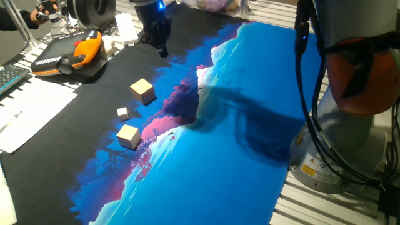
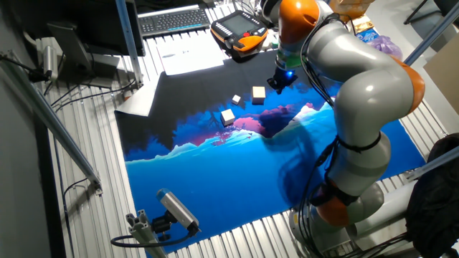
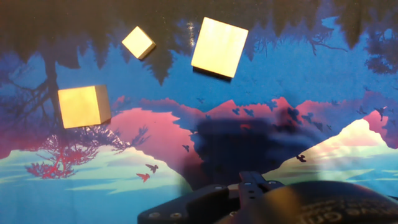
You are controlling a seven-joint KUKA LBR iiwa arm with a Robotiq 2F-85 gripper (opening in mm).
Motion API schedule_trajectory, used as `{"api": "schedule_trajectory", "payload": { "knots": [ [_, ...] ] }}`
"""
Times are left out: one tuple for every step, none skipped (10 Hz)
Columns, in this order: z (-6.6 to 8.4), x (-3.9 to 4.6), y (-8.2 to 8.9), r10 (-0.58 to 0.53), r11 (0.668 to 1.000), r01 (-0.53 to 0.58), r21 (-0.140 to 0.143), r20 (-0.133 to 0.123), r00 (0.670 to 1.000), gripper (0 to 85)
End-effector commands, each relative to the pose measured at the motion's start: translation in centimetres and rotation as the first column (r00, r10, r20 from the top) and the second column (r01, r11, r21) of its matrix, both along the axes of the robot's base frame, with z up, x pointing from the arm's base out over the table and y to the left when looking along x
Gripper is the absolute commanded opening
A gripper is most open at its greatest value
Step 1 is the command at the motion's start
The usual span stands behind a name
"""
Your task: Pick up one small block
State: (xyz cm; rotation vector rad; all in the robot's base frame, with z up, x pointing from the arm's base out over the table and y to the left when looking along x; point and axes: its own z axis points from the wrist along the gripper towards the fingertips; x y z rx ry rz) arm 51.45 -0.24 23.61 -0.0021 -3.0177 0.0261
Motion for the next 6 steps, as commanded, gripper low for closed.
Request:
{"api": "schedule_trajectory", "payload": {
  "knots": [
    [0.0,0.0,0.0,-0.001,1.0,0.001,0.0,0.0,1.0,0.0],
    [0.0,0.0,0.0,-0.008,1.0,0.008,-0.001,-0.001,1.0,0.0],
    [0.0,0.0,0.0,-0.02,1.0,0.02,-0.014,0.011,1.0,0.0],
    [0.0,0.0,0.0,-0.006,1.0,0.006,-0.007,0.029,1.0,0.0],
    [0.0,0.0,0.0,-0.005,1.0,0.005,0.004,0.032,0.999,0.0],
    [0.0,0.0,0.0,-0.003,1.0,0.003,0.009,0.064,0.998,0.0]
  ]
}}
